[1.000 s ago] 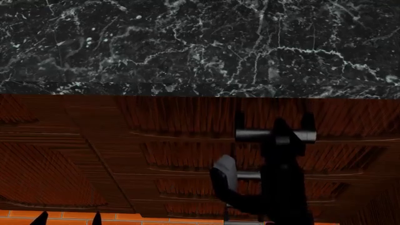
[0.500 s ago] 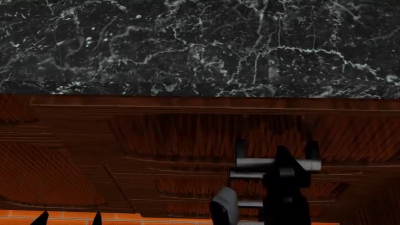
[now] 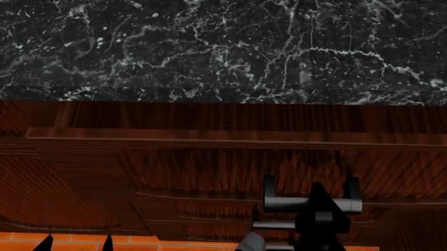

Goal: Open the right drawer.

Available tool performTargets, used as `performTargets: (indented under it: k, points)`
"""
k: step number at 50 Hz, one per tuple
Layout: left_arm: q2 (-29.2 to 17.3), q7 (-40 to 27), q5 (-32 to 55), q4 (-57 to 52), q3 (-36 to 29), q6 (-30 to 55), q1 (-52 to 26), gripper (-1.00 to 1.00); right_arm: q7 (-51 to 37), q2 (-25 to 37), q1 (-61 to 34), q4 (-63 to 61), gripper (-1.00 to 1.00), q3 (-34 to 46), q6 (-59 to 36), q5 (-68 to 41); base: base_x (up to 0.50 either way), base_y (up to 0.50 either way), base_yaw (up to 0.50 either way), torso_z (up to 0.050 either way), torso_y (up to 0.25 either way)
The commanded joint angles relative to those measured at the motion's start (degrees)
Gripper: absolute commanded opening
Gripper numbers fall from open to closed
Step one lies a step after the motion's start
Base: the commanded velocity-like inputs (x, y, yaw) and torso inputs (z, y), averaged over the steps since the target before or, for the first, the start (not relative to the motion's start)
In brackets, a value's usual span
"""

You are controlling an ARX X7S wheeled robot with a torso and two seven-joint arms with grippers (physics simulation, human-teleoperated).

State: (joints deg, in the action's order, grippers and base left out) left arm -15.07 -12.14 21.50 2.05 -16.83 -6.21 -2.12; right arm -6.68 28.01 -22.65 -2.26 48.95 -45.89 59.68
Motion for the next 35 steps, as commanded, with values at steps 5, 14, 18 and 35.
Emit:
performTargets:
  k: [5, 14, 18, 35]
  points:
    - [-0.12, -0.17, 0.14, 0.29, -0.33, -0.25, -0.05, 1.0, -1.63, -1.02, 1.57, -3.41, -1.0, 3.39, -0.59, 5.23, -0.25, 0.0, 0.0, 0.0, 0.0]
    - [-0.22, -0.16, 0.18, 0.68, -0.54, -0.4, -0.25, 1.0, -1.29, -0.8, 1.24, -3.66, -1.0, 3.43, -0.39, 5.32, -0.27, 0.0, 0.0, 0.0, 0.001]
    - [-0.31, -0.3, 0.39, 0.4, -0.56, -0.21, -0.24, 1.0, -1.33, -0.85, 1.09, -3.12, -1.0, 3.41, -0.34, 5.24, -0.27, 0.0, 0.0, 0.004, 0.0]
    - [-0.48, -0.42, 0.87, 0.38, -0.7, -0.59, -0.19, 1.0, -0.8, -0.88, 0.93, -3.2, -1.0, 3.49, -0.38, 5.37, -0.24, 0.0, 0.0, 0.0, 0.001]
